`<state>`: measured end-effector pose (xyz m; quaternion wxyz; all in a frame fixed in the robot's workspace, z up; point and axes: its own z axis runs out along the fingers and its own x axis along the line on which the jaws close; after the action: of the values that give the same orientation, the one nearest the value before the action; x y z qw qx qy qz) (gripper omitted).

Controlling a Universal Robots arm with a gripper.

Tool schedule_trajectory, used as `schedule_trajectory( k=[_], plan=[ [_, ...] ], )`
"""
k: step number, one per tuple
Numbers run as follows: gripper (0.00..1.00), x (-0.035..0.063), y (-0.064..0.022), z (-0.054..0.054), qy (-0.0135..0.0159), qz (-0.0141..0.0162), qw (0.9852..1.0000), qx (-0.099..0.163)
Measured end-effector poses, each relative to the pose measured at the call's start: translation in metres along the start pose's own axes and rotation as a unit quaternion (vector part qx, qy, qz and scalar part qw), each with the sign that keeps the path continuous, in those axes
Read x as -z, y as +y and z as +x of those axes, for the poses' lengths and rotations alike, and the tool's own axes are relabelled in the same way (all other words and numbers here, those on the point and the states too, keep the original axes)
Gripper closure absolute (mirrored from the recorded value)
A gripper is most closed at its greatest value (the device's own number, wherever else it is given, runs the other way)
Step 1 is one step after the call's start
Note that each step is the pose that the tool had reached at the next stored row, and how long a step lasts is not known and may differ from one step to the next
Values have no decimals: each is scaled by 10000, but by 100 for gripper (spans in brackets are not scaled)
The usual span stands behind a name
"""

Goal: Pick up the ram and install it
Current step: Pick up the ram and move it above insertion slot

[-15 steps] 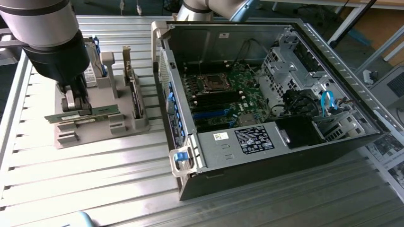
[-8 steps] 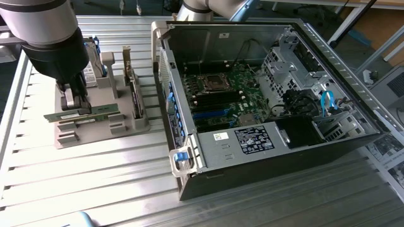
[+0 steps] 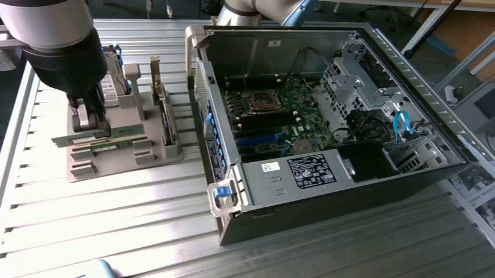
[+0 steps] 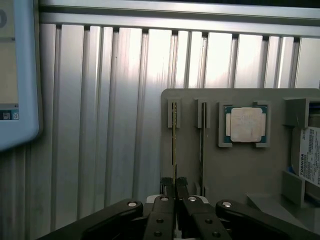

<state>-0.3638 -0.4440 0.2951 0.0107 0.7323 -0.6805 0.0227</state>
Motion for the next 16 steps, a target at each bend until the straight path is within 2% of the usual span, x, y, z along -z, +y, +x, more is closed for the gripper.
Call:
schedule_trajectory(
  k=[16],
  plan=[
    [87, 168, -3, 8, 0, 0, 10000, 0]
  ],
)
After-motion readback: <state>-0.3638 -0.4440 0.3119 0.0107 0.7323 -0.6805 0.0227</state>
